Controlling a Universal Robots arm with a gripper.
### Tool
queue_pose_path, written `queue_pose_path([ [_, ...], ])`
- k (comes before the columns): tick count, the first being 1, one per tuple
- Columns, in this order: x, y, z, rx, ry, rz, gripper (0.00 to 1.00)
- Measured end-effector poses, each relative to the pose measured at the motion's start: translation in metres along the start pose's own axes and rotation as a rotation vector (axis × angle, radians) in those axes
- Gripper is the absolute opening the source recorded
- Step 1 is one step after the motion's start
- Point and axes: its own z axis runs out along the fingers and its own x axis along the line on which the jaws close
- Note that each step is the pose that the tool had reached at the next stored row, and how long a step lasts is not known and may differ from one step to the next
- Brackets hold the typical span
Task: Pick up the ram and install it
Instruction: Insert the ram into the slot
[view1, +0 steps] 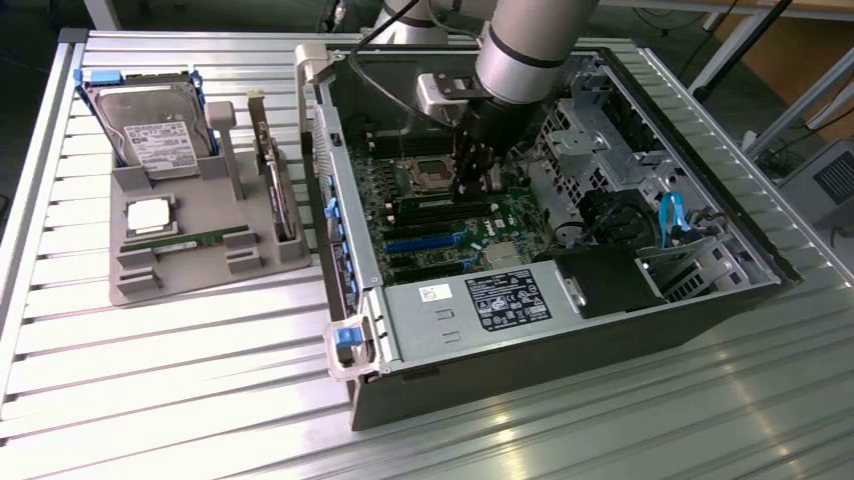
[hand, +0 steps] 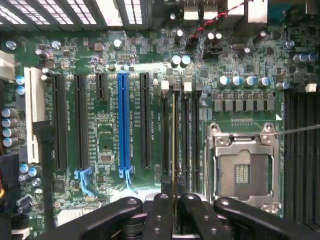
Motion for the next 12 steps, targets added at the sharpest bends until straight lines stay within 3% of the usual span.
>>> queue_pose_path([
  [1,-0.0002,0.0003,-0.0083,-0.0002,0.0005,0.0,0.12],
  [3,-0.0005,0.0005,-0.0145,-0.0001,0.0003,0.0,0.12],
  [10,0.0001,0.0009,-0.0107,-0.0005,0.0005,-0.002,0.12],
  [12,0.0005,0.0007,-0.0079,-0.0015,0.0013,-0.03,0.12],
])
